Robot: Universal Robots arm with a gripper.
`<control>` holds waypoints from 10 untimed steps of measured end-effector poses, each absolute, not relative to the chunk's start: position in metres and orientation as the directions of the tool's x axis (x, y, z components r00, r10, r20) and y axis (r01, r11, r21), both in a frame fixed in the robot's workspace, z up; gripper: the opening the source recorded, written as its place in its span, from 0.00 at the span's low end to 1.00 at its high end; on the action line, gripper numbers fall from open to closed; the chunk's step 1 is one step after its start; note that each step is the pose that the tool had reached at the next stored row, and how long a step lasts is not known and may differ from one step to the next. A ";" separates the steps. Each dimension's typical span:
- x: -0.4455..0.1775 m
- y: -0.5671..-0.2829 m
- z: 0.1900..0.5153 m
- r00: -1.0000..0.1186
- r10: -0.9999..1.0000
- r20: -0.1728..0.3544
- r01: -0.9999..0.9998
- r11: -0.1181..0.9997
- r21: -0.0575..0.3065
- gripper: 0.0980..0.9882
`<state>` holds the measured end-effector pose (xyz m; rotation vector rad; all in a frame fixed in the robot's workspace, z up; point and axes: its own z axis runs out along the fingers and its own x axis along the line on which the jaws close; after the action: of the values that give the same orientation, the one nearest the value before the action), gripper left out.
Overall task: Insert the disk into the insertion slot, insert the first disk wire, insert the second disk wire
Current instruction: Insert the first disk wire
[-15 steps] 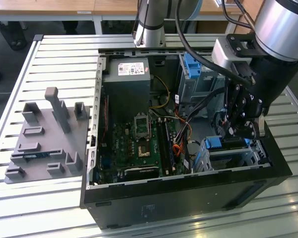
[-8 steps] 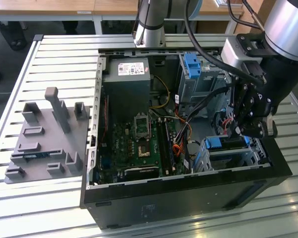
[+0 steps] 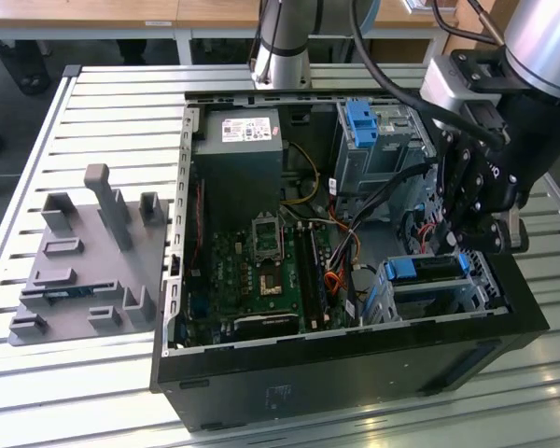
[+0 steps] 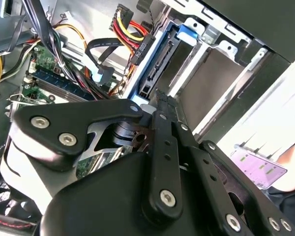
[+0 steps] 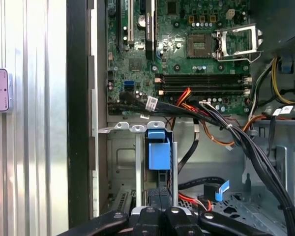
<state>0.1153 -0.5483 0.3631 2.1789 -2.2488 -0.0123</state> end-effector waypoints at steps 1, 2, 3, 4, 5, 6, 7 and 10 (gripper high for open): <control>0.115 -0.548 0.365 -0.032 -0.999 0.002 -0.999 0.032 0.013 0.01; 0.115 -0.548 0.365 -0.032 -1.000 0.002 -0.999 0.032 0.013 0.01; 0.115 -0.548 0.365 -0.031 -1.000 0.002 -0.999 0.031 0.013 0.01; 0.116 -0.547 0.365 -0.031 -1.000 0.002 -0.999 0.031 0.013 0.01; 0.116 -0.546 0.365 -0.032 -1.000 0.002 -0.999 0.032 0.013 0.01; 0.116 -0.546 0.365 -0.032 -1.000 0.002 -0.999 0.032 0.013 0.01; 0.116 -0.546 0.365 -0.032 -0.999 0.002 -0.999 0.032 0.013 0.01; 0.116 -0.546 0.365 -0.031 -1.000 0.002 -0.999 0.031 0.013 0.01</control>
<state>0.1163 -0.5458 0.3653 2.1790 -2.2486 -0.0126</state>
